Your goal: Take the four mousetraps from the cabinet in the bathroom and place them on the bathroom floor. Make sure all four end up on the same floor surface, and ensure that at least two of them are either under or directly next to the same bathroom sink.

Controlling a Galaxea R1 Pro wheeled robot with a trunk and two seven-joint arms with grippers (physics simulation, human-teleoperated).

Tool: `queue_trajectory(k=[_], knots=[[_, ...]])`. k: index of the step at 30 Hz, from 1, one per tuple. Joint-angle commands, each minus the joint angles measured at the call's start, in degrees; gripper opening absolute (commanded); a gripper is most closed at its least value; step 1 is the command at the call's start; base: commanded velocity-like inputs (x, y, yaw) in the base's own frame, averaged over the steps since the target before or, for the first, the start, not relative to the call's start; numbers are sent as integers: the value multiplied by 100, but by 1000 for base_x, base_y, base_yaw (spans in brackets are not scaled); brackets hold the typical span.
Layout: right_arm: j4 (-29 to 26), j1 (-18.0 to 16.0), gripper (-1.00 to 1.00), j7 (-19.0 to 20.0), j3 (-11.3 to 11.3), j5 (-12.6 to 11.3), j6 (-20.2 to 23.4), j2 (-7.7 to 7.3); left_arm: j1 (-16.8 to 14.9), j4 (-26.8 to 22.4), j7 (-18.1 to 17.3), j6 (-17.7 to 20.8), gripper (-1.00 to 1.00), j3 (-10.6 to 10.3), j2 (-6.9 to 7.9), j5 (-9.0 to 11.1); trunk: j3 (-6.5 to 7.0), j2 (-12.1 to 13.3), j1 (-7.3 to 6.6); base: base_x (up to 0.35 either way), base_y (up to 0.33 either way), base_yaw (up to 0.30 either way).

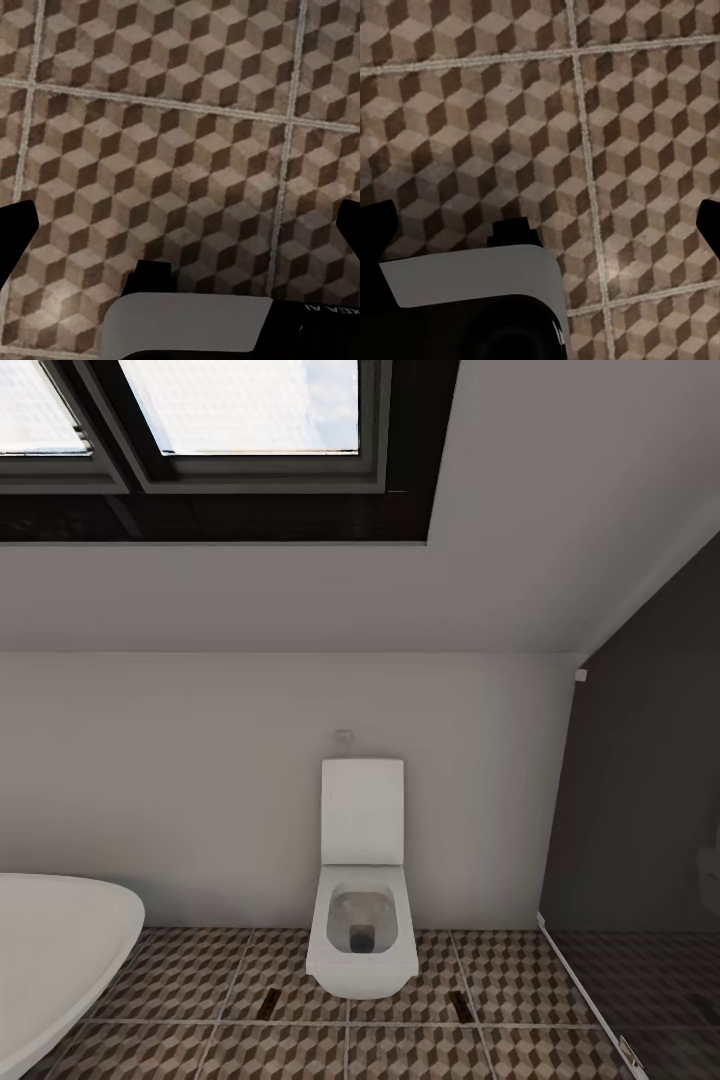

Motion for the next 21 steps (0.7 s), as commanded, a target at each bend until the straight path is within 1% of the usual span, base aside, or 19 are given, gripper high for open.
queue_trajectory(k=[1, 21], knots=[[19, -8, 100, 1, -23, -28, -43, 1, -5, 7, -3, -21, 100, 47, 0, -56, -7, -4, 0, 0, 0, 0], [18, -8, 100, 1, -21, -3, -48, -3, -5, 5, -3, -21, 100, 43, -3, -64, -7, -4, 0, 0, 0, 0]])
